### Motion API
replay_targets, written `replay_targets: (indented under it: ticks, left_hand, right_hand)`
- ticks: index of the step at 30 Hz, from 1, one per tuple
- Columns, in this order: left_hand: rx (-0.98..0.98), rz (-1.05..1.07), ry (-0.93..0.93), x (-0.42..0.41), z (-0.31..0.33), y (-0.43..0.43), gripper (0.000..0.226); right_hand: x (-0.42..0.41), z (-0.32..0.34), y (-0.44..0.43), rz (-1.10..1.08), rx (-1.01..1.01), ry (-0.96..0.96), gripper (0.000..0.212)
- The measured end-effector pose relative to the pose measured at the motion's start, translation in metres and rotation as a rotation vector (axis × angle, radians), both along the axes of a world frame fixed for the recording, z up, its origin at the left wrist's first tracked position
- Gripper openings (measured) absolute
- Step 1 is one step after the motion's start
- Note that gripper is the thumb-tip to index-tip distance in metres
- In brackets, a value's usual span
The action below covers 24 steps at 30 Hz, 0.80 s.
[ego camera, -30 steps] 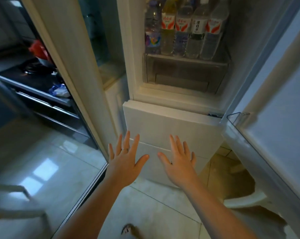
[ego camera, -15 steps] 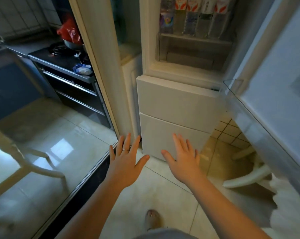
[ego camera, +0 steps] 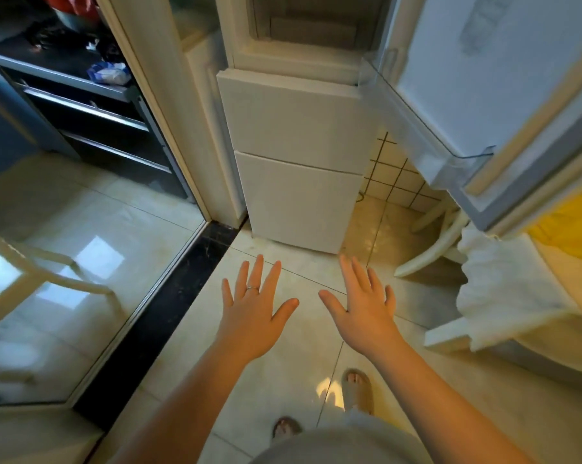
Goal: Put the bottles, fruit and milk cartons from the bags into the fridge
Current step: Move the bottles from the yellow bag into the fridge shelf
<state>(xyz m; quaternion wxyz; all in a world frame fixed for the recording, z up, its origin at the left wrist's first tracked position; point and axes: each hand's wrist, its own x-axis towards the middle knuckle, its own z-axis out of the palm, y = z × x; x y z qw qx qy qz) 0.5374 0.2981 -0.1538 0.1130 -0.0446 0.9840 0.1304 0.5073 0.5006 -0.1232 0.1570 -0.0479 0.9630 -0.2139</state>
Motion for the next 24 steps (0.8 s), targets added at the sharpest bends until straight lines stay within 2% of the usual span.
replay_targets:
  ticks: [10,20,24]
  left_hand:
    - [0.13,-0.075,-0.102,0.039,-0.003,0.156,0.086]
    - [0.151,-0.061,-0.084,0.056,-0.011,0.375,0.089]
    - [0.183,-0.089,-0.071,0.058,-0.012,0.454,0.084]
  right_hand:
    - [0.046,-0.013,0.151,-0.085,0.026,-0.027,0.075]
    - [0.067,-0.018,0.374,-0.111,0.013,0.008,0.072]
    - [0.074,-0.017,0.451,-0.121,0.032,0.024,0.07]
